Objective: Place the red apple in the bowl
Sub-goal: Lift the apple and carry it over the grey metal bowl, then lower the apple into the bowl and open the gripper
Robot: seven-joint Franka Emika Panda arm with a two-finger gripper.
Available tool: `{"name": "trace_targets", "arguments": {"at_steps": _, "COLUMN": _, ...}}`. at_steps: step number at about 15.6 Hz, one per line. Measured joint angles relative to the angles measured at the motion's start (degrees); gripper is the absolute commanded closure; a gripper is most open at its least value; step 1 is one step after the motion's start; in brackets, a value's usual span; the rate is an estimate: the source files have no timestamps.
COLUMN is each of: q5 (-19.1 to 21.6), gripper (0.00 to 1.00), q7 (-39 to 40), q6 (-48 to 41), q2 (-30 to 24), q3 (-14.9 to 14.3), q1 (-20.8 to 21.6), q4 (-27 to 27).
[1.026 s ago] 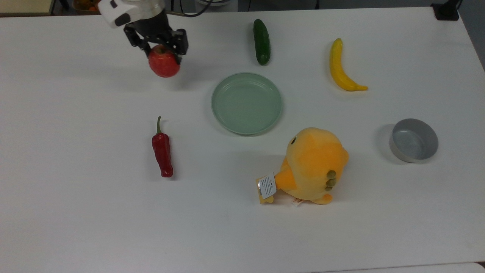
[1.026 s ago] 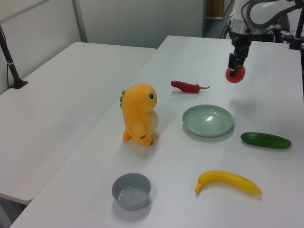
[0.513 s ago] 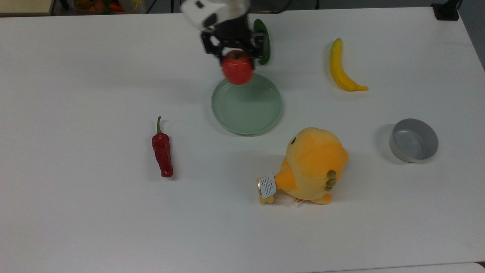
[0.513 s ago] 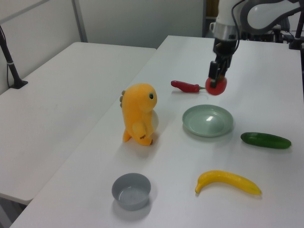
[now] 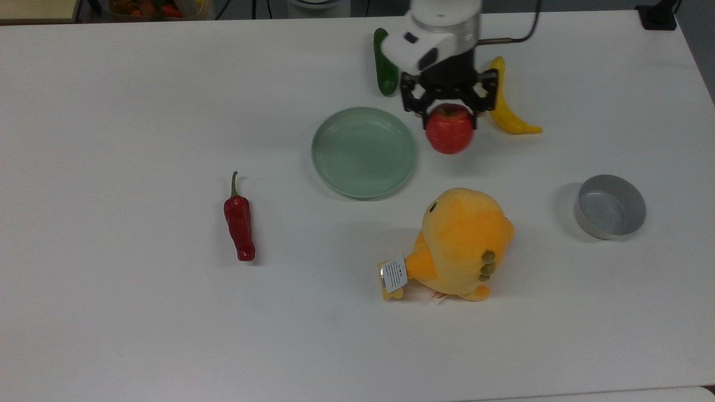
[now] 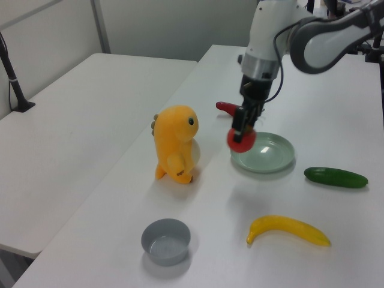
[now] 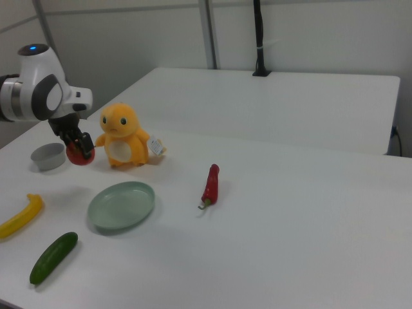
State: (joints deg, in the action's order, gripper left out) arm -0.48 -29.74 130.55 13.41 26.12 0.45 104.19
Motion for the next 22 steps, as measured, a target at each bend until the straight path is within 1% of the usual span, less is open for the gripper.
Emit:
{"name": "trace_targets", "arguments": {"at_steps": 2, "q5": -3.75, "gripper": 0.69, "q7": -3.12, "q6": 3.14, "q2": 2.46, "q3": 0.13, "q1": 3.16, "q4": -1.85}}
{"name": "trace_targets", "arguments": {"at_steps": 4, "q5": -8.09, "gripper": 0.69, "q7": -5.38, "q6": 4.41, "q2": 4.78, "q3": 0.15, "q1": 6.33, "q4": -4.15}}
{"name": "trace_targets", "arguments": {"at_steps": 7, "q5": -14.25, "gripper": 0.69, "q7": -7.6, "q6": 4.62, "q2": 9.03, "q3": -0.18, "q1": 10.57, "q4": -9.71}}
{"name": "trace_targets", "arguments": {"at_steps": 8, "q5": -16.15, "gripper": 0.69, "q7": -8.16, "q6": 4.63, "q2": 10.83, "q3": -1.01, "q1": 12.36, "q4": -12.24}}
{"name": "trace_targets", "arguments": {"at_steps": 10, "q5": -19.09, "gripper": 0.69, "q7": -8.67, "q6": 4.95, "q2": 13.86, "q3": -3.56, "q1": 16.28, "q4": -16.26}}
{"name": "trace_targets", "arguments": {"at_steps": 11, "q5": -20.12, "gripper": 0.69, "q7": -8.8, "q6": 6.94, "q2": 15.64, "q3": -5.82, "q1": 19.54, "q4": -18.24}}
{"name": "trace_targets", "arguments": {"at_steps": 13, "q5": -20.61, "gripper": 0.69, "q7": -9.9, "q6": 11.58, "q2": 17.19, "q3": -9.38, "q1": 23.92, "q4": -19.41}}
{"name": "trace_targets", "arguments": {"at_steps": 15, "q5": -22.22, "gripper": 0.69, "q7": -12.87, "q6": 13.99, "q2": 18.01, "q3": -13.33, "q1": 28.34, "q4": -19.8}}
{"name": "trace_targets", "arguments": {"at_steps": 16, "q5": -23.17, "gripper": 0.68, "q7": -14.32, "q6": 14.74, "q2": 18.27, "q3": -14.8, "q1": 30.07, "q4": -19.94}}
{"name": "trace_targets", "arguments": {"at_steps": 19, "q5": -25.34, "gripper": 0.68, "q7": -16.79, "q6": 16.34, "q2": 19.65, "q3": -17.61, "q1": 33.57, "q4": -20.67}}
{"name": "trace_targets", "arguments": {"at_steps": 22, "q5": -25.84, "gripper": 0.68, "q7": -18.15, "q6": 16.56, "q2": 23.1, "q3": -21.35, "q1": 37.15, "q4": -24.13}}
